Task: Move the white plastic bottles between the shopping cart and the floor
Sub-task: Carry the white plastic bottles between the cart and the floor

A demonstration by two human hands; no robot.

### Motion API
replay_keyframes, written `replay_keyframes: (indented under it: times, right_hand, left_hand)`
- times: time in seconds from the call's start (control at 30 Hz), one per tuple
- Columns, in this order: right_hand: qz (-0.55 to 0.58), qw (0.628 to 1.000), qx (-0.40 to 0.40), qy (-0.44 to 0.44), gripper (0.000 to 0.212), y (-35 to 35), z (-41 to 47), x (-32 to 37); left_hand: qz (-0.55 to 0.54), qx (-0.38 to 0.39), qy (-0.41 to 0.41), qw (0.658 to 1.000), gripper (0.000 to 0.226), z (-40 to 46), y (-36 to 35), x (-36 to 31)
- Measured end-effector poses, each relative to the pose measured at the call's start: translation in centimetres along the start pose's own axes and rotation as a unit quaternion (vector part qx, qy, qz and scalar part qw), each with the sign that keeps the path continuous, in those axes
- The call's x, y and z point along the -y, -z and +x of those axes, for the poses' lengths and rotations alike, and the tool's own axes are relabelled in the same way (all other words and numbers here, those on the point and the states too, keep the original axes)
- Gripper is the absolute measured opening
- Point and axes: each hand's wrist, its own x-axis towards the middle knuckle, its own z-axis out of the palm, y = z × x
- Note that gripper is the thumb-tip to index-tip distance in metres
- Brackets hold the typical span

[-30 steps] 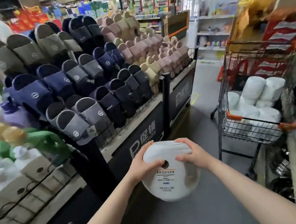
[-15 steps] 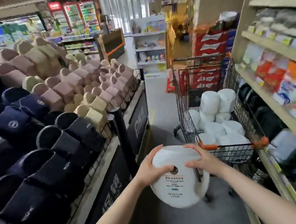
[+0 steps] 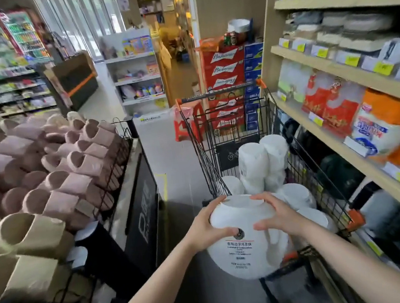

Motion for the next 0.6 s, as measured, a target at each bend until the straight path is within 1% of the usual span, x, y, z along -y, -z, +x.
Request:
replay_keyframes:
  times: [0.03, 0.13, 0.3, 0.37, 0.43, 0.6]
  right_hand:
    - [0.007, 1.0, -0.012, -0.004, 0.083, 0.7, 1.6, -0.2]
    - [0.025, 0.999, -0.046, -0.009, 0.079, 2.9, 6.1, 0.2]
    - [0.025, 0.993, -0.115, -0.007, 0.076, 5.8, 12.9, 1.9]
    - [0.025, 0.987, -0.157, -0.008, 0.072, 6.2, 15.3, 2.2]
    - [0.005, 0.978, -0.208, -0.001, 0.069, 6.5, 18.4, 2.9]
    - [-0.055, 0.943, -0.329, -0.013, 0.073, 6.4, 26.5, 3.8]
  left_hand:
    - [0.002, 0.009, -0.003, 1.0, 0.082, 2.0, 0.5, 0.0]
    - [0.009, 0.047, -0.032, 0.998, 0.079, 8.1, 2.4, -0.6]
    - [0.015, 0.072, -0.061, 0.995, 0.079, 17.4, 5.2, -0.8]
    - [0.032, 0.085, -0.086, 0.992, 0.08, 21.0, 6.2, -0.5]
    - [0.053, 0.093, -0.114, 0.988, 0.075, 25.1, 7.5, -0.1]
    - [0.117, 0.155, -0.179, 0.964, 0.072, 35.1, 11.2, 1.1]
